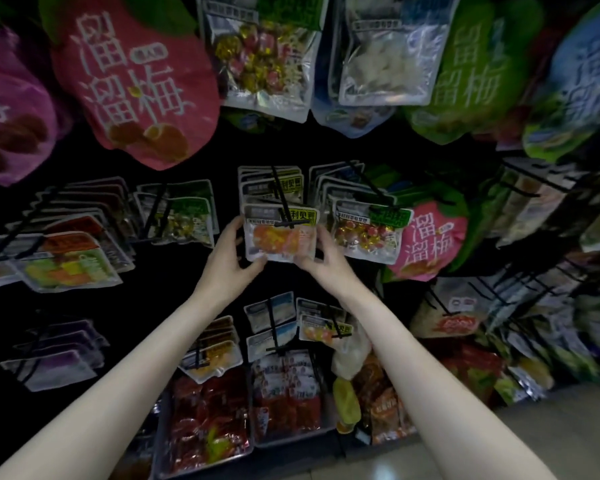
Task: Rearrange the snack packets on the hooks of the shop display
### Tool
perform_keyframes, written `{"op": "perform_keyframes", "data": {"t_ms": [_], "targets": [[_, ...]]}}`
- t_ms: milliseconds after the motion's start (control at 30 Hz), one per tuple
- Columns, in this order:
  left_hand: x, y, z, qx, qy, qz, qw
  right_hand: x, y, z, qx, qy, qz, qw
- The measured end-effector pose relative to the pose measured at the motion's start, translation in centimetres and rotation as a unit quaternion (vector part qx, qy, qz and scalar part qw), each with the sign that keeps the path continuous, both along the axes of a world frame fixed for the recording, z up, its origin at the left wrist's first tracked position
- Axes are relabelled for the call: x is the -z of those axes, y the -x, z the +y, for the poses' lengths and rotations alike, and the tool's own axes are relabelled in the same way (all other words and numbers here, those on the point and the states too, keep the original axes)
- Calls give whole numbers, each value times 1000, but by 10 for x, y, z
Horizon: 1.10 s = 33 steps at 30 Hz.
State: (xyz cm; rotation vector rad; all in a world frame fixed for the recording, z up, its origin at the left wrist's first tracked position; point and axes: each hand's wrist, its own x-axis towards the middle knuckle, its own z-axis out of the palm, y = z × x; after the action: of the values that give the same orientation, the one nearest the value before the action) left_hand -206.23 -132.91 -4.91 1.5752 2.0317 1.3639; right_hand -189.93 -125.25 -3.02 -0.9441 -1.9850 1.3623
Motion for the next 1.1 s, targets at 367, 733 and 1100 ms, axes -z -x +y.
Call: {"op": "perform_keyframes", "data": {"t_ms": [367,733,1100], "targets": [[14,-15,28,-69,13,79,994,29,-6,14,-90,-144,-58,984],[6,-23,26,-70,14,117,991,31,-14,39,-103,-151,-70,981],[9,-46,27,-69,84,360,927,17,-73,33,216,-291,139,921]]}}
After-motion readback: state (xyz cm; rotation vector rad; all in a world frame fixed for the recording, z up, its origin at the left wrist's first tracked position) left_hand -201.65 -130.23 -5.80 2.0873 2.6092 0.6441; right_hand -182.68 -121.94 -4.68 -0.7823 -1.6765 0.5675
